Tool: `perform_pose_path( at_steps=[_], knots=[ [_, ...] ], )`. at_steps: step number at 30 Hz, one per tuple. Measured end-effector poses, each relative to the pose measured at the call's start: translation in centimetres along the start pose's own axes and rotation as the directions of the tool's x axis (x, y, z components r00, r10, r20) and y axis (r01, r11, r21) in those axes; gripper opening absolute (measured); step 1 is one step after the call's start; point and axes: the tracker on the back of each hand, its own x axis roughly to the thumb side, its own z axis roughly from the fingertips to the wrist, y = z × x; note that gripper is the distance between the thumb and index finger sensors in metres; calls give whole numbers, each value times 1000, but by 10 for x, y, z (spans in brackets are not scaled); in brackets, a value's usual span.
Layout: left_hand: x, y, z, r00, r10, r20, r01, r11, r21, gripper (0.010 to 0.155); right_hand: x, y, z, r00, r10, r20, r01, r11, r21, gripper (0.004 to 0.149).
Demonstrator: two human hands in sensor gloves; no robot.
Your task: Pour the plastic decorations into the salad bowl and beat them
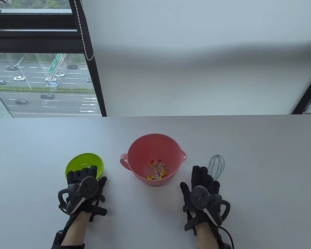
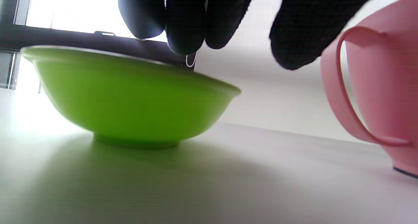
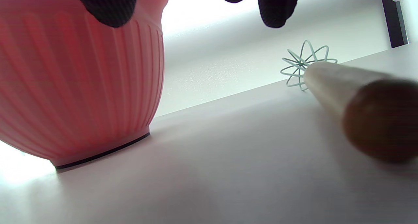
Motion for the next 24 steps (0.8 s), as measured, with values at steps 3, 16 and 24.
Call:
perform_pose_path(
  at_steps=[3, 16, 24],
  knots=[
    [15, 12, 1, 996, 23, 91, -27, 999, 37, 77, 1, 0, 0, 1000, 3, 6, -3, 1000, 1, 81],
    [113, 28, -1, 826, -34, 562, 55, 998, -21, 68, 0, 0, 0, 1000, -17, 2, 17, 1000, 10, 81],
    [125, 13, -1, 810, 57, 583, -8, 996, -87, 49, -2, -2, -1, 1000, -16, -6, 16, 1000, 10, 80]
  ],
)
